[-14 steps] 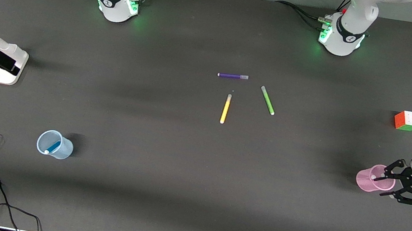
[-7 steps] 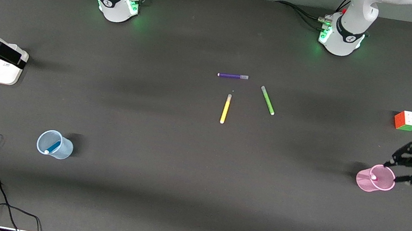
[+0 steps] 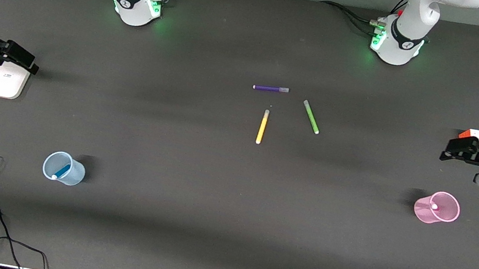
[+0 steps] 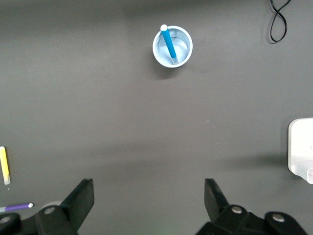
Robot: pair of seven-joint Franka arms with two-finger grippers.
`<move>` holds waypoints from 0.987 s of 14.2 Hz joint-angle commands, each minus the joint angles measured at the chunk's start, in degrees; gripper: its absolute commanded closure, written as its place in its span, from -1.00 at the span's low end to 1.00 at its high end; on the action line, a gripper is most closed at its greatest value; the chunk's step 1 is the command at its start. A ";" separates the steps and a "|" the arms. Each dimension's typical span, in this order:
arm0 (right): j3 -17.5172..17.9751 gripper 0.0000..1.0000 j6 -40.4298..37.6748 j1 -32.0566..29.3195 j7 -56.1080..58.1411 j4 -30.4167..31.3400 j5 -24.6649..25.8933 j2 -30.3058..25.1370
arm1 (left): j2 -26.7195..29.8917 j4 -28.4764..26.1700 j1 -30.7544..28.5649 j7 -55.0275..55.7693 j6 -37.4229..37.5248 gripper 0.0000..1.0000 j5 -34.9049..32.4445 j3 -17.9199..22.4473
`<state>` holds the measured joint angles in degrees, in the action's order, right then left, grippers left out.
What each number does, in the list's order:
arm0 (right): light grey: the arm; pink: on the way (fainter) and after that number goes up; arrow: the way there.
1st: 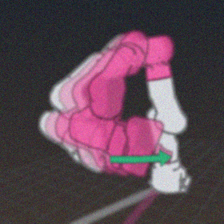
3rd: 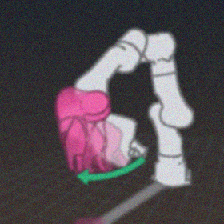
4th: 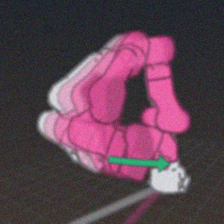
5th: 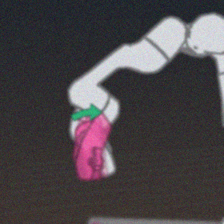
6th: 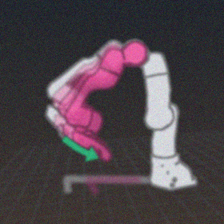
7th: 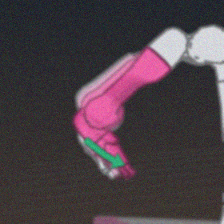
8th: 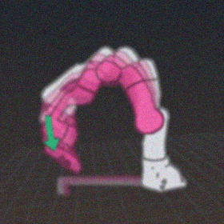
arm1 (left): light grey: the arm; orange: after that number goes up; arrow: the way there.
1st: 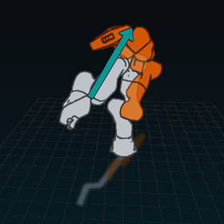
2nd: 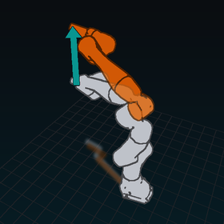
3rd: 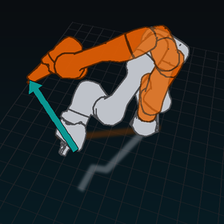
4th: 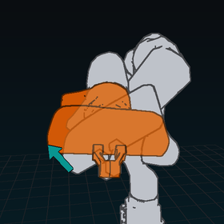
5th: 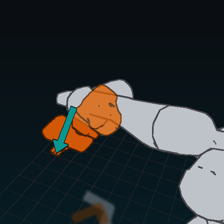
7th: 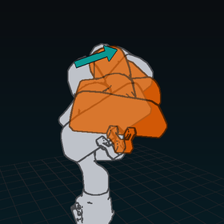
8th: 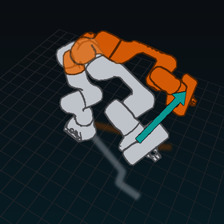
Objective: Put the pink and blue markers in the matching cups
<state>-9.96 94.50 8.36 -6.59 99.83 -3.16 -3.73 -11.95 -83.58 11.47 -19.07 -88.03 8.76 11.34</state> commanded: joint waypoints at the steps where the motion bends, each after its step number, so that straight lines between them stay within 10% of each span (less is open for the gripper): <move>1: 0.55 -0.99 -0.19 0.43 -1.59 0.37 0.88 -0.84 | -1.15 5.26 4.86 11.30 5.40 -1.00 -4.70 0.62; 12: 0.46 -0.99 -2.83 3.85 -1.76 -0.34 0.79 -0.75 | -0.80 5.45 11.65 23.03 10.86 -1.00 -9.46 0.18; 14: 0.38 -0.99 -2.83 4.21 -1.68 -0.25 0.88 -0.67 | 1.30 4.93 5.45 22.94 10.60 -1.00 -11.03 -6.19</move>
<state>-9.34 92.23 11.59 -7.02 99.68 -3.11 -3.77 -12.33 -79.43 22.19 3.76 -78.49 -0.32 10.46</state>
